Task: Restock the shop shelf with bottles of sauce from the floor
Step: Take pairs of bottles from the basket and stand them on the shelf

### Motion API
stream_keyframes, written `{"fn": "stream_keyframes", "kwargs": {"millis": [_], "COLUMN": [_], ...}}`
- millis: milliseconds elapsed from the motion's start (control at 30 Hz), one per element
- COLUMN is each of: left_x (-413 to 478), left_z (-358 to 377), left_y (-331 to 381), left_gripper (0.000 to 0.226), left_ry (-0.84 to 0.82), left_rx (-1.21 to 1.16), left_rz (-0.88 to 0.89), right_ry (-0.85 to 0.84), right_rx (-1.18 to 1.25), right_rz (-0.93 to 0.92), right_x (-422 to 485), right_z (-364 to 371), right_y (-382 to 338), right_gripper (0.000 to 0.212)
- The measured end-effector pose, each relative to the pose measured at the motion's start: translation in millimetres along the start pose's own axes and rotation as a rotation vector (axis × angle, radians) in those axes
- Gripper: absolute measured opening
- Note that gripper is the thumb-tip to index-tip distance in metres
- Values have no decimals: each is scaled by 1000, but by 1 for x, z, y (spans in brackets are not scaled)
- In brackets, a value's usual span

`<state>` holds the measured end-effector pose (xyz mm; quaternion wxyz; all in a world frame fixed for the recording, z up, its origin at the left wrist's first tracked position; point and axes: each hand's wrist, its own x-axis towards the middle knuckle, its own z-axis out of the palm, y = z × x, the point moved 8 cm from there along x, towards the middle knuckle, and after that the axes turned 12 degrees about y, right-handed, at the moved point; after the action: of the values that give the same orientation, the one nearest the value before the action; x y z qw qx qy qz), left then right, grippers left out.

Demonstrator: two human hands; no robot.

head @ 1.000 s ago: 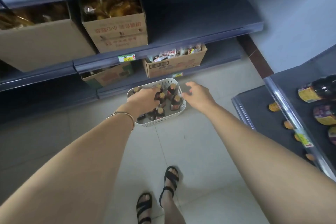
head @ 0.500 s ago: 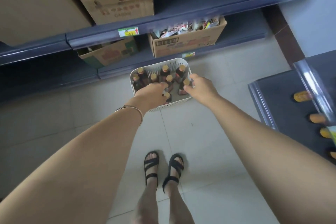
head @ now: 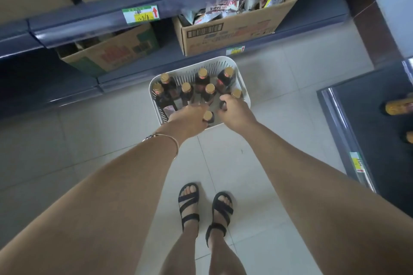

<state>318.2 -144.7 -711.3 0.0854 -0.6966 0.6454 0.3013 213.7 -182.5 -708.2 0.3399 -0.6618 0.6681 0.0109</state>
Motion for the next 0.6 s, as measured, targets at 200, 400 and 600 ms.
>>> {"fn": "stream_keyframes", "kwargs": {"millis": [200,400,600], "left_x": [33,73,119], "left_z": [19,32,53], "left_y": [-13,-3,-14], "left_gripper": [49,51,56], "left_ry": [10,87,232], "left_rx": [7,5,-86], "left_rz": [-1,27,-19], "right_ry": [24,62,155], "right_rx": [10,11,-112], "right_rz": [0,11,5], "right_x": [34,73,128], "right_z": [28,40,51], "right_y": [9,35,78], "right_gripper": [20,28,64]}}
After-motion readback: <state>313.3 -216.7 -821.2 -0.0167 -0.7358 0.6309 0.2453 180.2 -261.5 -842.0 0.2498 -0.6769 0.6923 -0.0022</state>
